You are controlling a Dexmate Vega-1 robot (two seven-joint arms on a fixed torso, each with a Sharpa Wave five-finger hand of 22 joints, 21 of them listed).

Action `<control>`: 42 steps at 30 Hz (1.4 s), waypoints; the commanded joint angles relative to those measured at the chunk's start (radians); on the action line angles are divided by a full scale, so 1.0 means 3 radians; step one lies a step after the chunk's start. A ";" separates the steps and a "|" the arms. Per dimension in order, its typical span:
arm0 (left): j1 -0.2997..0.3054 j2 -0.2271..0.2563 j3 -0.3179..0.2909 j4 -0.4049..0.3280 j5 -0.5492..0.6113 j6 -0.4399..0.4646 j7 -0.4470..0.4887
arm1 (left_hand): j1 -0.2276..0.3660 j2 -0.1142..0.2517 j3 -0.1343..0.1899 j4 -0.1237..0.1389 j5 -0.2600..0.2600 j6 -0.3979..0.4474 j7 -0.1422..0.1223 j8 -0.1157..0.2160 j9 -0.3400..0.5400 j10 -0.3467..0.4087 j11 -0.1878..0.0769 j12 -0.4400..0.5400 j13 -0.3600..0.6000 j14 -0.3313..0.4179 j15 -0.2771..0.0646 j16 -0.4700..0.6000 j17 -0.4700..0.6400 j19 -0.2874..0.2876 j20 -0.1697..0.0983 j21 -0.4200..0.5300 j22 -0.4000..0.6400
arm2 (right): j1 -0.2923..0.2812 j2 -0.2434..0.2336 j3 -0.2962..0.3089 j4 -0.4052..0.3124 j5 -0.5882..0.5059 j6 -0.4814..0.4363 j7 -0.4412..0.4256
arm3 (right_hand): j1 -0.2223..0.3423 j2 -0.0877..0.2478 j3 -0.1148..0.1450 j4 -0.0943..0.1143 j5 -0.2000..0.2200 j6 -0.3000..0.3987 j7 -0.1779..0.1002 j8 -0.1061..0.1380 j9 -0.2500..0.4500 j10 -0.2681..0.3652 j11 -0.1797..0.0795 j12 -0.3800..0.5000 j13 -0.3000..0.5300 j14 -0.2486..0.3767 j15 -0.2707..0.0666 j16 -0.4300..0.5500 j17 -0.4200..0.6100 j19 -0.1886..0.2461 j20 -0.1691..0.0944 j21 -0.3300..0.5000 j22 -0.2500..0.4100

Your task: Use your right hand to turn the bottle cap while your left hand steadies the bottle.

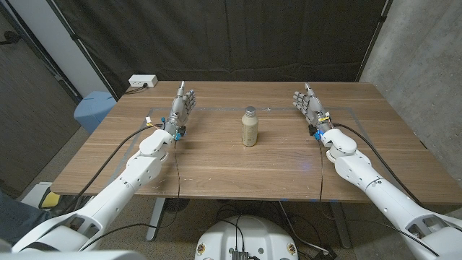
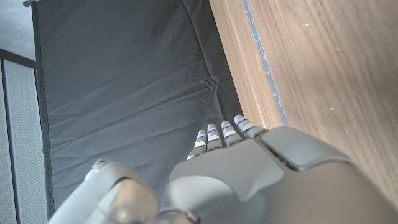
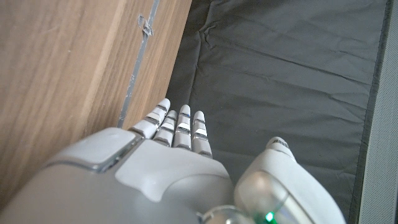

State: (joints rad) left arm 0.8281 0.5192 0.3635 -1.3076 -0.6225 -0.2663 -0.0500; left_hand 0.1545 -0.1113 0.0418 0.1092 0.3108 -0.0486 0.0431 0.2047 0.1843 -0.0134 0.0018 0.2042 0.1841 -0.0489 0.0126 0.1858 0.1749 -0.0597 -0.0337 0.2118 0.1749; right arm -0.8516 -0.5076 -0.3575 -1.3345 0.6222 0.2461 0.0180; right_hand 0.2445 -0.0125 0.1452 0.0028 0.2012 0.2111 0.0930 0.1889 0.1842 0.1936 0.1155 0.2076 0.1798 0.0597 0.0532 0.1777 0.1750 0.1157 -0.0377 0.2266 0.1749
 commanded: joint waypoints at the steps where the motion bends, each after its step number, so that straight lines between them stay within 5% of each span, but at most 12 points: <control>1: 0.0063 0.0036 -0.0112 -0.0154 0.0251 0.0078 -0.0096 | 0.0065 0.0004 0.0009 -0.0005 0.0028 -0.0043 -0.0007 0.0011 0.0009 -0.0019 -0.0004 0.0023 0.0017 -0.0011 -0.0008 0.0021 0.0015 -0.0025 -0.0074 0.0011 0.0004 | -0.0150 0.0099 0.0190 -0.0206 -0.0181 -0.0202 -0.0030 | 0.0034 -0.0002 0.0022 -0.0012 0.0018 0.0024 -0.0001 0.0013 0.0012 0.0033 0.0003 0.0028 0.0010 0.0022 0.0014 0.0019 0.0010 0.0027 -0.0055 0.0016 0.0016; 12: 0.0410 0.0220 -0.0228 -0.0516 0.0467 -0.0144 -0.0065 | 0.0645 0.0063 0.0131 -0.0303 0.0055 0.0049 0.0014 0.0049 0.0015 0.0126 0.0025 0.0053 0.0021 0.0183 0.0003 0.0052 0.0019 0.0200 -0.0041 0.0037 0.0010 | -0.0195 0.0222 0.0283 -0.0177 -0.0294 -0.0156 0.0045 | 0.0039 0.0000 0.0020 -0.0019 0.0013 0.0027 -0.0008 0.0015 0.0013 0.0034 -0.0010 0.0027 0.0011 0.0029 0.0018 0.0021 0.0011 0.0034 -0.0049 0.0009 0.0017; 22: 0.0657 0.0372 -0.0271 -0.0677 0.0843 -0.0515 0.0153 | 0.1174 0.0067 0.0211 -0.0576 0.0051 0.0304 -0.0023 0.0109 0.0019 0.0382 -0.0057 0.0100 0.0025 0.0485 -0.0083 0.0090 0.0020 0.0522 -0.0070 0.0092 0.0016 | -0.0071 0.0288 0.0274 -0.0057 -0.0363 -0.0135 0.0194 | 0.0046 0.0007 0.0021 -0.0025 0.0009 0.0035 -0.0014 0.0019 0.0014 0.0054 -0.0011 0.0033 0.0013 0.0045 0.0020 0.0027 0.0012 0.0043 -0.0039 0.0003 0.0018; 31: 0.0663 0.0362 -0.0165 -0.0634 0.1157 -0.0728 0.0398 | 0.1478 0.0006 0.0219 -0.0739 0.0053 0.0511 -0.0107 0.0144 0.0021 0.0565 -0.0141 0.0120 0.0028 0.0676 -0.0196 0.0099 0.0020 0.0688 -0.0121 0.0107 0.0022 | -0.0112 0.0255 0.0316 -0.0144 -0.0377 -0.0202 0.0197 | 0.0052 0.0012 0.0021 -0.0032 0.0006 0.0039 -0.0019 0.0021 0.0014 0.0060 -0.0007 0.0034 0.0014 0.0058 0.0026 0.0030 0.0012 0.0050 -0.0036 -0.0003 0.0019; 42: 0.0674 0.0599 0.0000 -0.0923 0.1581 -0.0446 0.0596 | 0.1628 -0.0075 0.0179 -0.0814 0.0058 0.0717 -0.0168 0.0184 0.0023 0.0731 -0.0199 0.0145 0.0034 0.0781 -0.0231 0.0096 0.0027 0.0730 -0.0135 0.0094 0.0031 | -0.0144 0.0228 0.0363 -0.0192 -0.0378 -0.0208 0.0211 | 0.0062 0.0019 0.0023 -0.0041 0.0002 0.0048 -0.0025 0.0024 0.0015 0.0070 -0.0006 0.0036 0.0015 0.0065 0.0028 0.0030 0.0012 0.0060 -0.0037 -0.0008 0.0019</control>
State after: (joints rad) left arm 1.0203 0.6439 0.3202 -1.5185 -0.2582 -0.4409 0.0692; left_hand 0.6252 -0.1300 0.1008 -0.1248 0.3220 0.1451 -0.0067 0.2517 0.1888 0.1890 -0.0571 0.2406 0.1887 0.1721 -0.0390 0.2078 0.1795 0.1573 -0.0390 0.2405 0.1795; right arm -0.8839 -0.4328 -0.2628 -1.3758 0.5124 0.1921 0.0767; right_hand 0.2497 -0.0072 0.1493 -0.0014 0.2011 0.2182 0.0855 0.1927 0.1838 0.2023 0.1140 0.2153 0.1796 0.0705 0.0637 0.1814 0.1746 0.1248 -0.0357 0.2266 0.1795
